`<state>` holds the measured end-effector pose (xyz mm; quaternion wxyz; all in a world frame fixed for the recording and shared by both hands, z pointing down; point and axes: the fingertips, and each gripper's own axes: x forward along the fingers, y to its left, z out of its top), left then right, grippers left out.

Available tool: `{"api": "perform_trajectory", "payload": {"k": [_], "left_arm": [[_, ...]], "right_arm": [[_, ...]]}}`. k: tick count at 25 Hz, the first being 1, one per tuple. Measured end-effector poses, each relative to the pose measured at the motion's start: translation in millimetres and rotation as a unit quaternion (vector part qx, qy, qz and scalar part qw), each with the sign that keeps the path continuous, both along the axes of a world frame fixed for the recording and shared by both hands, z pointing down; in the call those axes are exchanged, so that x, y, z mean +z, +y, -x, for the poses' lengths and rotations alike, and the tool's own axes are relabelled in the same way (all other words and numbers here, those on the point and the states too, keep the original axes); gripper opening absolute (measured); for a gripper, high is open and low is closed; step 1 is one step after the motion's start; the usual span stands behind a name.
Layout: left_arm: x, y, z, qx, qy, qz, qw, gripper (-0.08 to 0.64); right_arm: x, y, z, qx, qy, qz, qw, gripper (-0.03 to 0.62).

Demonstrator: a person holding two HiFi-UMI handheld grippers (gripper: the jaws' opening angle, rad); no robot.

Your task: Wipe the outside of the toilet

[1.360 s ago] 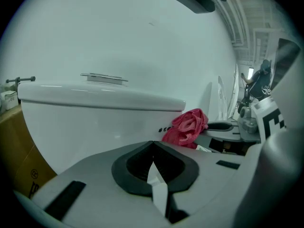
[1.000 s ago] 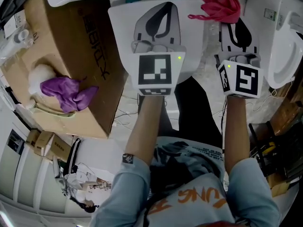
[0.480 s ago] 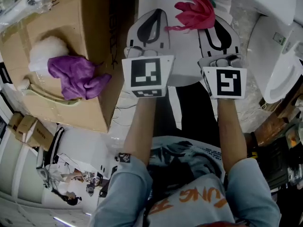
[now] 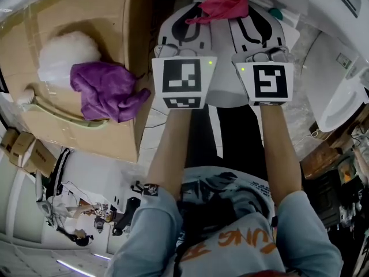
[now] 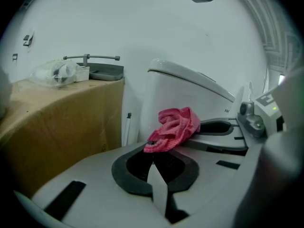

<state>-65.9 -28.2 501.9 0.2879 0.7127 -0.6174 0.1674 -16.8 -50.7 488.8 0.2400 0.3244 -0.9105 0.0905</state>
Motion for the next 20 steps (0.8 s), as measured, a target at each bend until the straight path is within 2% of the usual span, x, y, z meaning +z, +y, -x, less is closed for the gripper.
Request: {"api": "perform_trajectory", "payload": {"k": [5, 10, 20], "left_arm": [[14, -12, 18, 0.0, 0.003, 0.01, 0.9999, 0.026], [27, -23, 34, -0.019, 0.009, 0.016, 0.9997, 0.025], [40, -37, 34, -0.005, 0.009, 0.025, 0.9996, 0.025]], "right_arm": [[19, -10, 28, -0.016, 0.016, 0.006, 1.0, 0.092], [34, -20, 45, -0.014, 0.02, 0.01, 1.0, 0.092], [48, -35, 45, 0.007, 0.025, 0.014, 1.0, 0.092]]}}
